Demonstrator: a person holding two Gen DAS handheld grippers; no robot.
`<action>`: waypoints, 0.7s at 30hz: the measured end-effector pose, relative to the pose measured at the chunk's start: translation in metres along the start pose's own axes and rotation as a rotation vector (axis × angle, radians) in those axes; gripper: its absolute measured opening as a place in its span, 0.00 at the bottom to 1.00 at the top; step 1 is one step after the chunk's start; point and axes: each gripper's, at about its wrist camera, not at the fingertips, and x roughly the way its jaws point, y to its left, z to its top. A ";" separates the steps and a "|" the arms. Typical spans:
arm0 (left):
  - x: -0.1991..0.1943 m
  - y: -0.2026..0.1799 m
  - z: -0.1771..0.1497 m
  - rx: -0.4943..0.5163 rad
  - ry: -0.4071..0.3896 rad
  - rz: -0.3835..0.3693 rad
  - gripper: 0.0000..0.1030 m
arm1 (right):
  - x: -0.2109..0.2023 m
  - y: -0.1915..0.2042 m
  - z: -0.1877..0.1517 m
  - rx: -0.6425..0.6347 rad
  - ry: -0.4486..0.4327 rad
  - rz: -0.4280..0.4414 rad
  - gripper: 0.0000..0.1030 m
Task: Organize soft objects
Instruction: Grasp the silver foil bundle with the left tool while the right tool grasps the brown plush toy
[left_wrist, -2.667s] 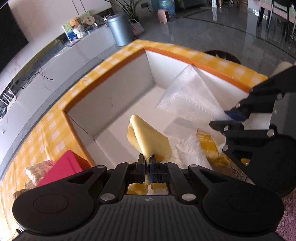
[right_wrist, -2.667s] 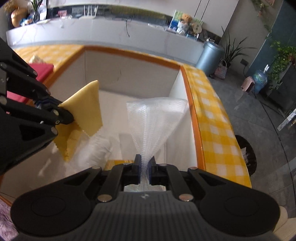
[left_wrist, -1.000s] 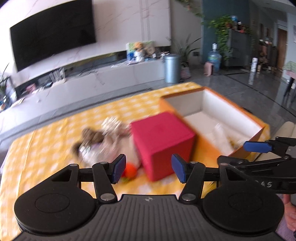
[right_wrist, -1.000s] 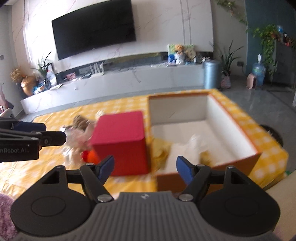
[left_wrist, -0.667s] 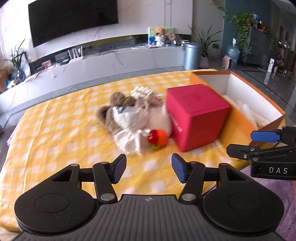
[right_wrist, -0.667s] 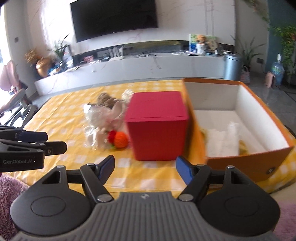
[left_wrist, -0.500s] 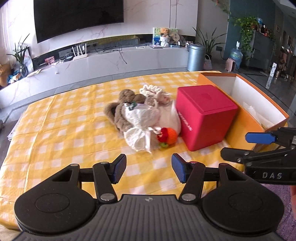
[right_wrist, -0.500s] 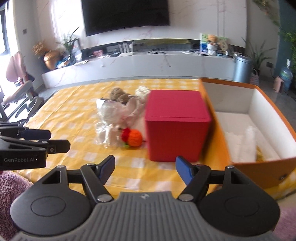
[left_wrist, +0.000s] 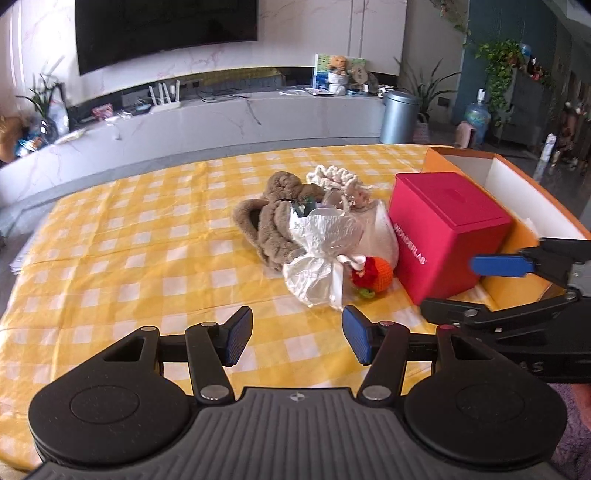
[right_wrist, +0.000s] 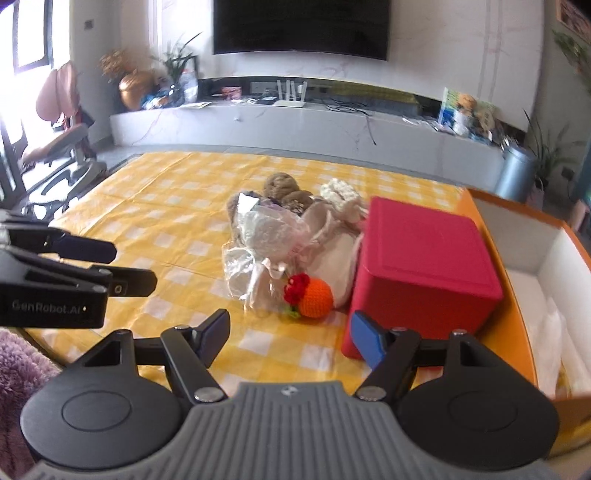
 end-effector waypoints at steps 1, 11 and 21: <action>0.001 0.002 0.002 -0.003 -0.001 -0.018 0.65 | 0.003 0.002 0.003 -0.018 -0.002 0.003 0.61; 0.048 -0.006 0.025 0.098 -0.030 -0.069 0.74 | 0.032 -0.015 0.040 -0.103 -0.001 0.000 0.40; 0.100 -0.017 0.040 0.069 -0.023 -0.074 0.81 | 0.064 -0.032 0.060 -0.147 -0.004 -0.022 0.34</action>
